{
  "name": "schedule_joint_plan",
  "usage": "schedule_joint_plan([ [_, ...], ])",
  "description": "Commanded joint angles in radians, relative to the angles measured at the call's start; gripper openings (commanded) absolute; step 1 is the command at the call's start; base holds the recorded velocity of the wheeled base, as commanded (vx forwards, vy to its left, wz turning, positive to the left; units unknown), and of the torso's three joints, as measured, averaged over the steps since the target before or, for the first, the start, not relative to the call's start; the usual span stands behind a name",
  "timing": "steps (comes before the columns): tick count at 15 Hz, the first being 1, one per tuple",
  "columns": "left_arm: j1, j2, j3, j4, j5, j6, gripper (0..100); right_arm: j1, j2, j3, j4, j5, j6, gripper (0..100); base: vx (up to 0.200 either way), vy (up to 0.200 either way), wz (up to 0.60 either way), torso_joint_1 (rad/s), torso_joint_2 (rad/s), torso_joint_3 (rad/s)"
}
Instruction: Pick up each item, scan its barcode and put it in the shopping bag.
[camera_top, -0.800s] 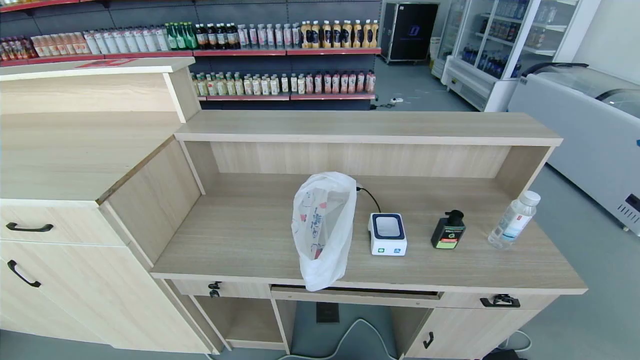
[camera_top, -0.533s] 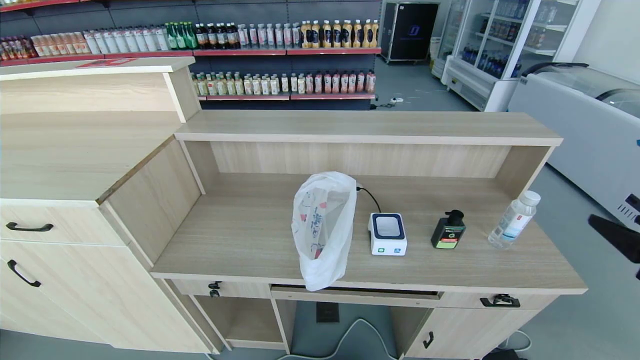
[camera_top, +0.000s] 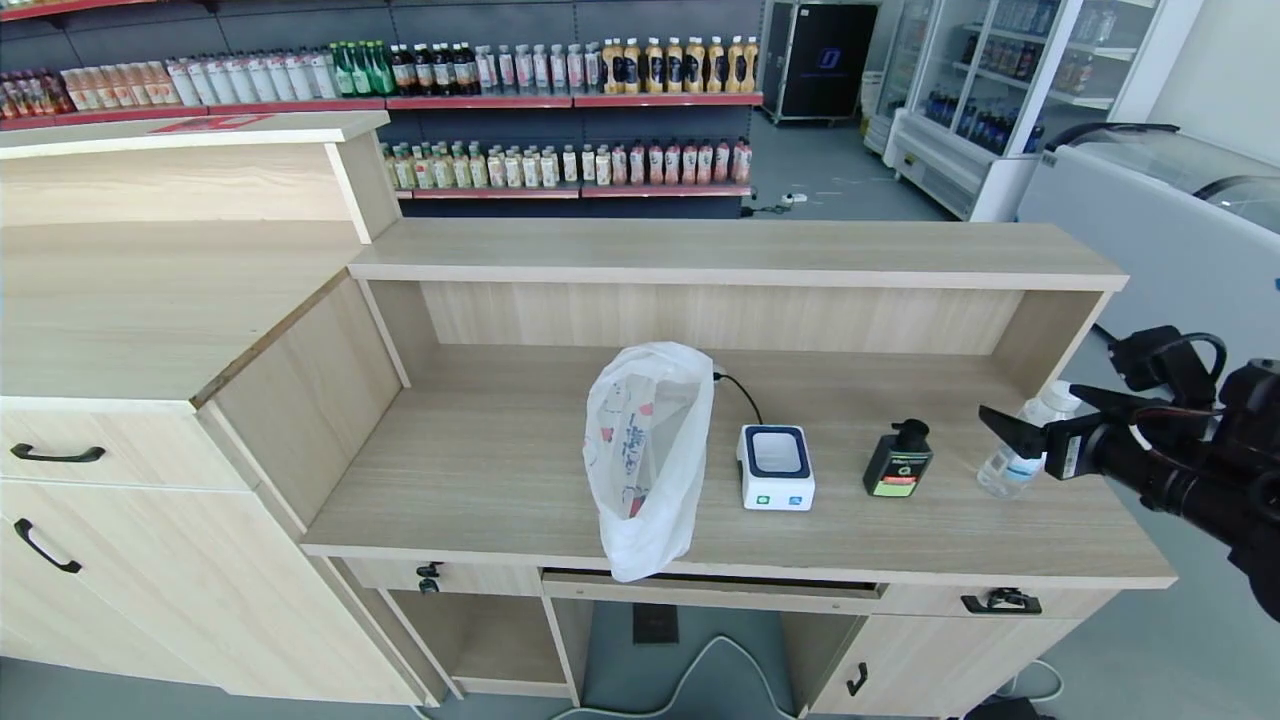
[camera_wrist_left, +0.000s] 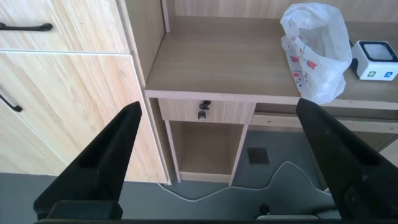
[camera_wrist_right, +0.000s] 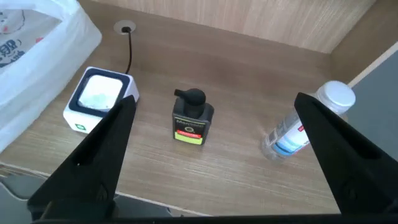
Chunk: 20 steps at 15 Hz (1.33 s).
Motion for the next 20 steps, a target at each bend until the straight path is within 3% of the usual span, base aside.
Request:
schedule_joint_plan([
  [1,0.0,0.0,0.0,0.0,0.0,0.0,100,-0.017,0.167,-0.081,-0.011,0.022,-0.032,100,0.0,0.0,0.0,0.0,0.0,0.0],
  [3,0.0,0.0,0.0,0.0,0.0,0.0,100,-0.026,0.221,-0.145,-0.016,0.022,-0.104,100,0.0,0.0,0.0,0.0,0.0,0.0],
  [6,0.0,0.0,0.0,0.0,0.0,0.0,100,-0.087,0.341,-0.226,-0.011,0.11,-0.27,100,0.0,0.0,0.0,0.0,0.0,0.0],
  [14,0.0,0.0,0.0,0.0,0.0,0.0,100,-0.117,0.497,-0.37,0.082,0.189,-0.428,100,0.0,0.0,0.0,0.0,0.0,0.0],
  [20,0.0,0.0,0.0,0.0,0.0,0.0,100,-0.092,0.583,-0.49,0.13,0.237,-0.46,100,0.0,0.0,0.0,0.0,0.0,0.0],
])
